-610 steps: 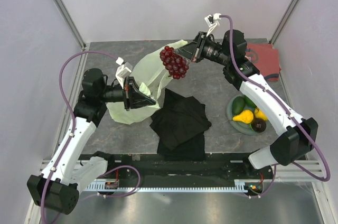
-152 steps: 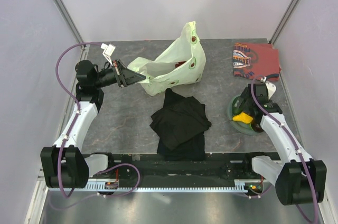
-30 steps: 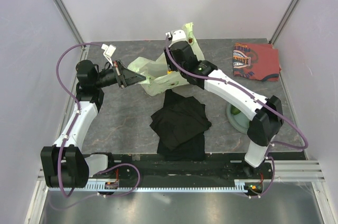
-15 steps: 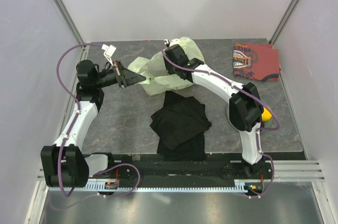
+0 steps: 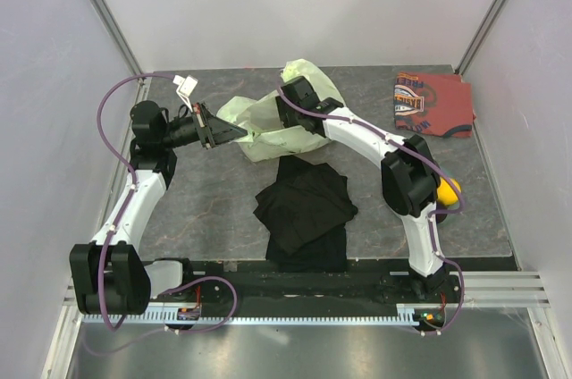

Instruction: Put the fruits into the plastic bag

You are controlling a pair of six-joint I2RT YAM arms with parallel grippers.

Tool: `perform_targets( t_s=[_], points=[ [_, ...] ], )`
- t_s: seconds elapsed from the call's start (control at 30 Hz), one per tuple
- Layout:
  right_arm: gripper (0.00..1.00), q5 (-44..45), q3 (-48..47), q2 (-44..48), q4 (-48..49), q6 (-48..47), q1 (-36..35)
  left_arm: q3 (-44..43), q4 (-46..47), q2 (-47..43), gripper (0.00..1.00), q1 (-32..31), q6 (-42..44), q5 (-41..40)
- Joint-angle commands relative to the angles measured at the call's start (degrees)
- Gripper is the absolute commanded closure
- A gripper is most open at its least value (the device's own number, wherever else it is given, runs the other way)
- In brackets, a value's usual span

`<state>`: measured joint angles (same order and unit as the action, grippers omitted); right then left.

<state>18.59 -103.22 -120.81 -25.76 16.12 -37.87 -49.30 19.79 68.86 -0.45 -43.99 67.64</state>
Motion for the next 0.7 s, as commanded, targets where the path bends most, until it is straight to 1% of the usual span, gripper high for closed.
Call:
perform_targets(
  t_s=[0.0, 0.1, 0.23, 0.4, 0.5, 0.57, 0.63, 0.67],
  points=[
    [0.2, -1.8, -1.2, 2.9, 1.2, -0.7, 0.0, -1.0, 1.0, 0.0, 0.98, 0.1, 1.5, 0.4],
    [0.15, -3.6, -0.7, 4.1, 1.6, -0.9, 0.1, -1.1, 1.0, 0.1, 0.99, 0.1, 1.6, 0.5],
    [0.12, -5.7, 1.3, 6.7, 3.5, -0.5, 0.0, -1.0, 1.0, 0.1, 0.99, 0.1, 1.6, 0.4],
    [0.14, -8.7, 2.4, 9.8, 5.5, 0.2, 0.0, -1.1, 1.0, 0.0, 0.99, 0.0, 1.5, 0.4],
    [0.17, -12.9, 3.8, 12.3, 7.3, 0.7, 0.0, -1.1, 1.0, 0.1, 0.98, 0.0, 1.5, 0.3],
    [0.19, -16.6, 6.3, 13.9, 9.8, 0.8, 0.0, -1.1, 1.0, 0.1, 0.99, 0.0, 1.6, 0.3],
    [0.2, -18.5, 8.9, 16.6, 11.3, 0.9, 0.0, -1.1, 1.0, 0.0, 0.98, 0.0, 1.5, 0.3],
    [0.21, -21.1, 9.6, 17.4, 12.6, 1.4, 0.0, -1.0, 1.0, 0.1, 0.99, 0.0, 1.5, 0.3]
  ],
)
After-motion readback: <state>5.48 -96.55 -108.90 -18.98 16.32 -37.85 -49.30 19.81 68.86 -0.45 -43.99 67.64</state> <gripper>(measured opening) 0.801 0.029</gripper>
